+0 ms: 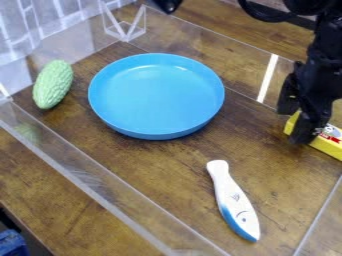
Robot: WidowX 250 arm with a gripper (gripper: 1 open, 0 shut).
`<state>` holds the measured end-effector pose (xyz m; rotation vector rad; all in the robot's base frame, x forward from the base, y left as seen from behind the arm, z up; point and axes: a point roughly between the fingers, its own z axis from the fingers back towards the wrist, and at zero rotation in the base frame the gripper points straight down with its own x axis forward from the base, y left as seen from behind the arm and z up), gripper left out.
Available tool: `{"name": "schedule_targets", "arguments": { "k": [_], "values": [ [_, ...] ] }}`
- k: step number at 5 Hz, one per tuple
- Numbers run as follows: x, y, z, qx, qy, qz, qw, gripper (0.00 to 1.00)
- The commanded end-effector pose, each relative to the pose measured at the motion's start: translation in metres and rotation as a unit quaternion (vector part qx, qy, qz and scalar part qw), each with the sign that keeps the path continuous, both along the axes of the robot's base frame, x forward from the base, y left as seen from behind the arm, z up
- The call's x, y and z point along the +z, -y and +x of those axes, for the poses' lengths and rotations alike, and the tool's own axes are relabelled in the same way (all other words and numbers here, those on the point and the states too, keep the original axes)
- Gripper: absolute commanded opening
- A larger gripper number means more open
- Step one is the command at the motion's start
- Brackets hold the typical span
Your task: Put the yellow brick in the blue tray
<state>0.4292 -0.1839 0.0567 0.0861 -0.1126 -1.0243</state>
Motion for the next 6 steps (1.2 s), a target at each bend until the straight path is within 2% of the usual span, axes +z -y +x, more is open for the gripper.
{"name": "schedule_targets", "arguments": {
  "k": [1,2,6],
  "values": [
    [0.023,0.029,-0.008,-0.037,0.032,-0.025,0.9985,1.00],
    [0.019,0.022,-0.007,-0.037,0.031,-0.026,0.9985,0.00],
    [0.013,0.005,-0.006,-0.045,0.022,-0.021,0.9985,0.00]
  ]
}}
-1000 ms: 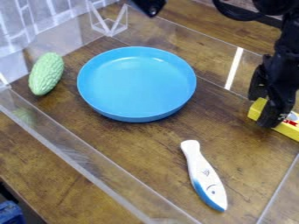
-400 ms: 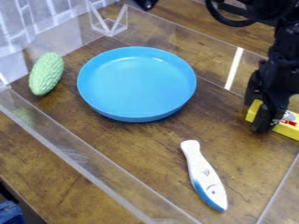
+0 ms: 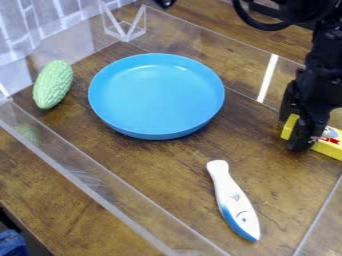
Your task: Put the yellow brick in the blue tray
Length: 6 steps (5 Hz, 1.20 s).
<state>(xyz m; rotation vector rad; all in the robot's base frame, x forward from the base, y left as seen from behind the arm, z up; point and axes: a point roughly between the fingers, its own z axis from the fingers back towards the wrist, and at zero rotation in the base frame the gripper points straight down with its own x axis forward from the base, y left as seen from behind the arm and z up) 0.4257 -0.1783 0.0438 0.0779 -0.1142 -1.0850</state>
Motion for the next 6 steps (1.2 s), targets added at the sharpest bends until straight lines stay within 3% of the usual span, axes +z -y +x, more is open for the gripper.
{"name": "schedule_targets", "arguments": {
  "k": [1,6],
  "values": [
    [0.0261,0.0087,-0.0025,-0.017,0.020,-0.017,0.9995,0.00],
    [0.0297,0.0107,-0.0042,-0.029,-0.001,0.003,0.9996,0.00]
  ]
}}
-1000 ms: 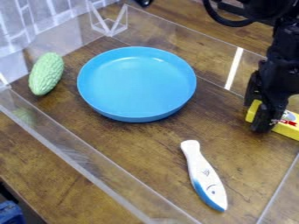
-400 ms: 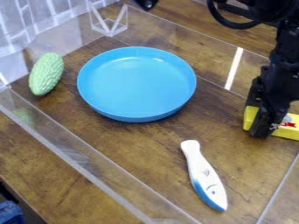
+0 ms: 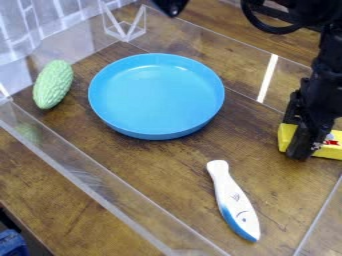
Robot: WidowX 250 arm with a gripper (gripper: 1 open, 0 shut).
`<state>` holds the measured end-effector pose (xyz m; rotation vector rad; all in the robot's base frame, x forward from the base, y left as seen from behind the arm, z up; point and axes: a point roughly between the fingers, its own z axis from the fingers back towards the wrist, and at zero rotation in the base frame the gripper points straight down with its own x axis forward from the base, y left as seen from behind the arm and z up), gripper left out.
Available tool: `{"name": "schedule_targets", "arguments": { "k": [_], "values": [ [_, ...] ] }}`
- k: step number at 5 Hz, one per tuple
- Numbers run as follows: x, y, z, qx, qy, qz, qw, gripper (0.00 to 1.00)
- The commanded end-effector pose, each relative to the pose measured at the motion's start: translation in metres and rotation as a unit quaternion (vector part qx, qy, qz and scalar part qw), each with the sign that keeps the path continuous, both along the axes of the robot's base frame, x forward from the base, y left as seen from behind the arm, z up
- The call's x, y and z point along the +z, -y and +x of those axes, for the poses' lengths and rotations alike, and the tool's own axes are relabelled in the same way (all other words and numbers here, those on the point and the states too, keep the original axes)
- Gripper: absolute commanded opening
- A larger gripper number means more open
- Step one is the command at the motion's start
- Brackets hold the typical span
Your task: Put the yellow brick in the blue tray
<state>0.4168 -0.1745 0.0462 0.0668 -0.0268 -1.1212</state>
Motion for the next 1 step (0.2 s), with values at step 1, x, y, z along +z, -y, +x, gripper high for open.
{"name": "schedule_targets", "arguments": {
  "k": [1],
  "values": [
    [0.0264,0.0154,0.0048,-0.015,0.034,-0.014,0.9992,0.00]
  ]
}}
